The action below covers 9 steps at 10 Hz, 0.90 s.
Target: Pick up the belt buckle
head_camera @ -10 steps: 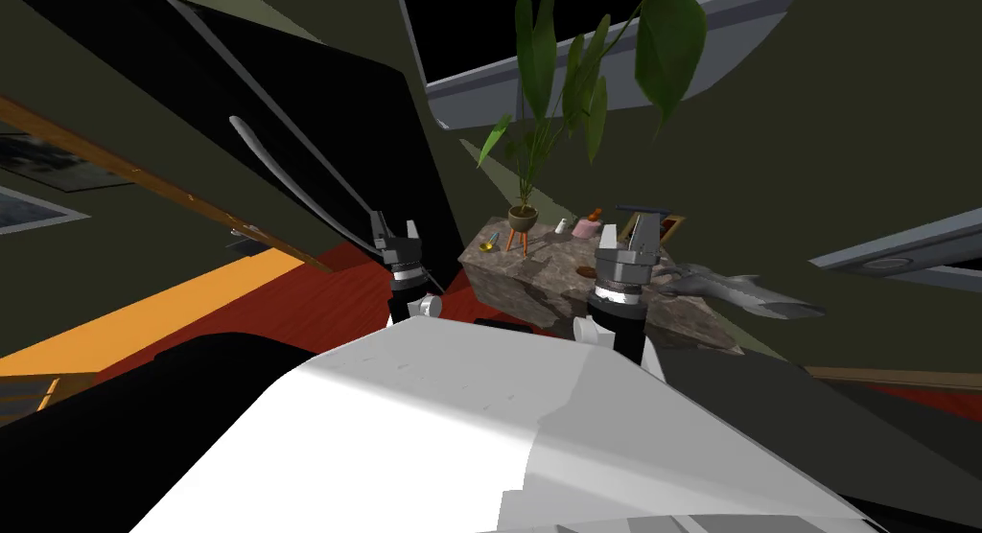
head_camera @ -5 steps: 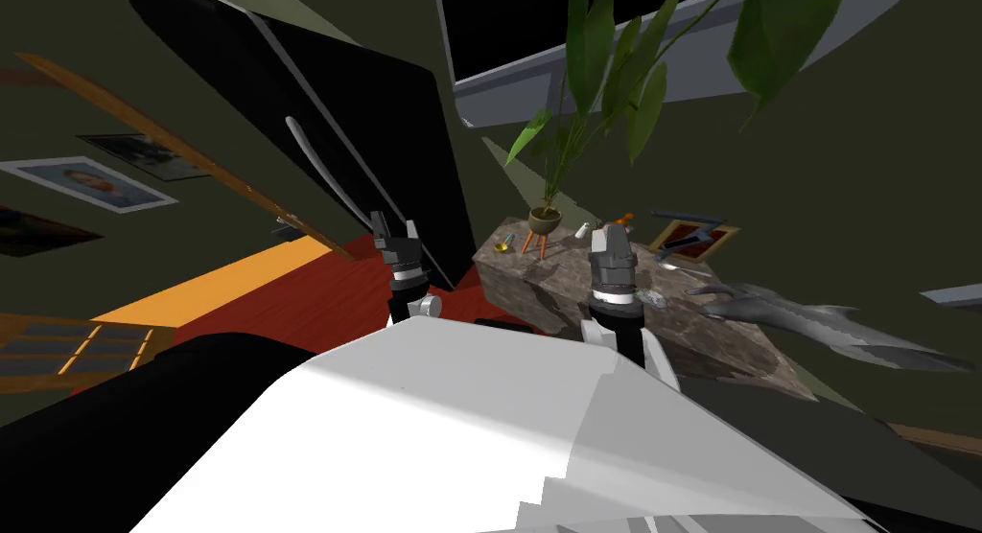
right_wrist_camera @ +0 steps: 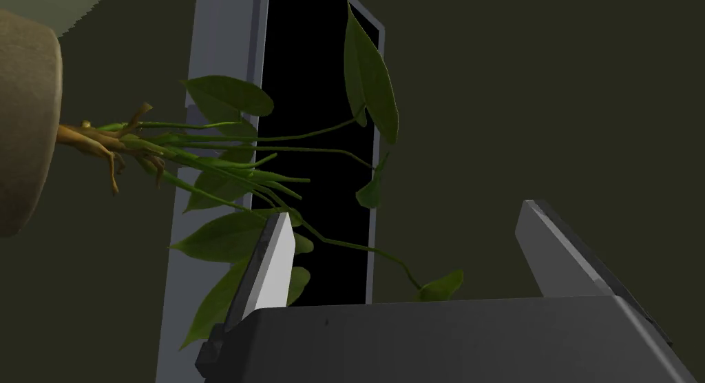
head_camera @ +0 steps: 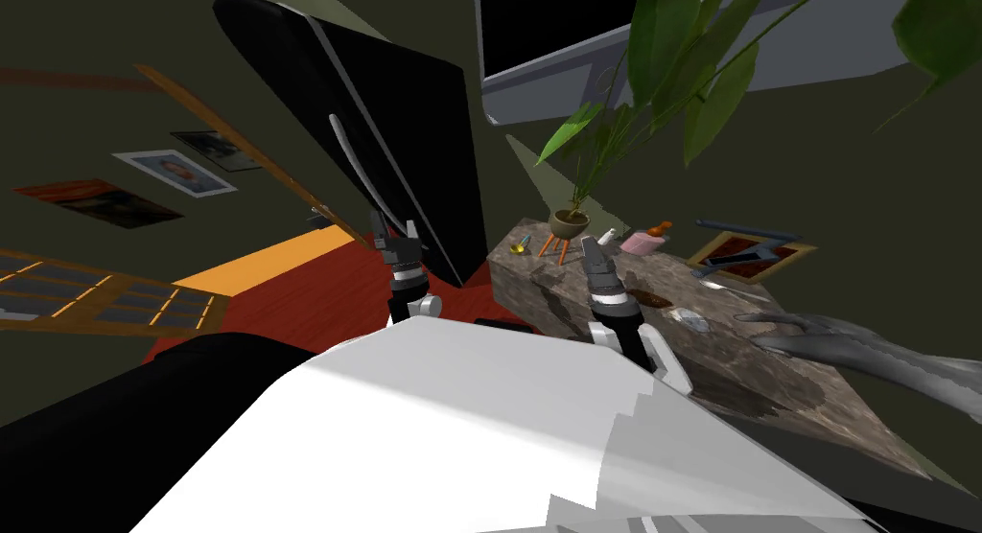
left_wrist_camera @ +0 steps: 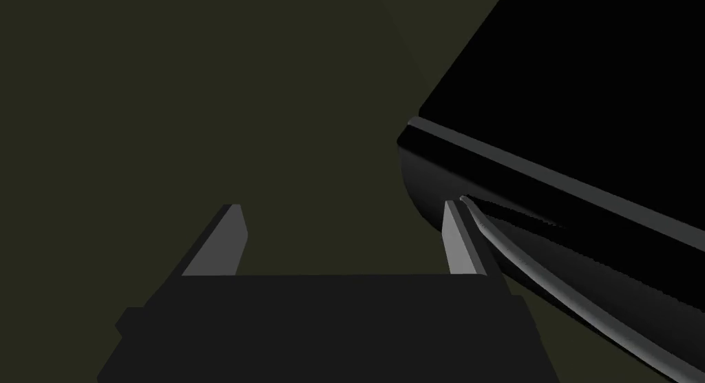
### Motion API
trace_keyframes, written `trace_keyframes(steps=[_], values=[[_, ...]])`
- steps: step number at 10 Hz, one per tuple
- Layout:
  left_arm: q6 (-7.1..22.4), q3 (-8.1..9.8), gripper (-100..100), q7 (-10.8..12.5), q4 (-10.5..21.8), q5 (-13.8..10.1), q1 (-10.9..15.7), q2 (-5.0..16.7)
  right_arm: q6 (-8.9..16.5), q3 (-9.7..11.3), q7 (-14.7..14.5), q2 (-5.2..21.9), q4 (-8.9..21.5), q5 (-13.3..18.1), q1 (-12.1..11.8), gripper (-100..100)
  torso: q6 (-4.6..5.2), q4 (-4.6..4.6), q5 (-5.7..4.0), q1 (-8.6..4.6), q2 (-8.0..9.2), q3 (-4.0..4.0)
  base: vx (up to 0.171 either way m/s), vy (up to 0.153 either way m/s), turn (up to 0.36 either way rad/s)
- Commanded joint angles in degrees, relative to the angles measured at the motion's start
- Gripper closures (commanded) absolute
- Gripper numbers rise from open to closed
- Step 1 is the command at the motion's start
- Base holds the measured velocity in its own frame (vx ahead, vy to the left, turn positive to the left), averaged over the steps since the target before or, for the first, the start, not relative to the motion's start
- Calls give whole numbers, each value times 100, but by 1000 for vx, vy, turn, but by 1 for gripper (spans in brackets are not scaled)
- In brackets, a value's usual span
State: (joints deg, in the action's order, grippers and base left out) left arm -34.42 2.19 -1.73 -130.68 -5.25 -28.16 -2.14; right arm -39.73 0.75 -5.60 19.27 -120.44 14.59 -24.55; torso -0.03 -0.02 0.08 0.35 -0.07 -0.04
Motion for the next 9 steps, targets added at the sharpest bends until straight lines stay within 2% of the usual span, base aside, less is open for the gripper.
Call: trace_keyframes(steps=[1, 3, 4, 5, 6, 7, 8, 9], values=[[0, 0, 0, 0, 0, 0, 0, 0, -38, 2, -49, 235, 67, 80, 15, -100, 0, 0, 0, 0, 0, 0, 19, 65, 122], [0, 1, 0, 0, 0, 0, 0, 0, -184, 0, -164, 625, 391, 331, 93, -100, 2, 1, -3, -15, 7, 4, 14, 53, 251], [0, 0, 0, 0, 0, 0, 0, 0, -184, 0, -164, 762, 399, 331, 93, -100, 1, 1, -3, -13, 5, 3, 14, 44, 99], [0, 1, 0, 0, 0, 0, -1, 1, -258, 7, -217, 945, 575, 460, 129, -100, 7, 1, -3, -18, 8, 4, 11, 47, 182], [0, 1, 0, 0, 0, 0, 0, 0, -258, 7, -217, 1039, 575, 460, 129, -100, 3, 2, -4, -18, 8, 4, 11, 29, 121], [0, 1, 0, 0, 0, 0, -1, 1, -330, 20, -267, 1250, 758, 592, 163, -100, 6, 2, -4, -23, 10, 5, 9, 31, 185], [0, 1, 0, 0, 0, 0, 0, 1, -330, 20, -267, 1325, 758, 592, 163, -100, 4, 2, -5, -23, 11, 6, 6, 21, 85], [0, 1, 0, 0, 0, 0, -1, 1, -402, 39, -313, 1542, 946, 725, 194, -100, 7, 3, -5, -27, 12, 7, 6, 23, 195]])
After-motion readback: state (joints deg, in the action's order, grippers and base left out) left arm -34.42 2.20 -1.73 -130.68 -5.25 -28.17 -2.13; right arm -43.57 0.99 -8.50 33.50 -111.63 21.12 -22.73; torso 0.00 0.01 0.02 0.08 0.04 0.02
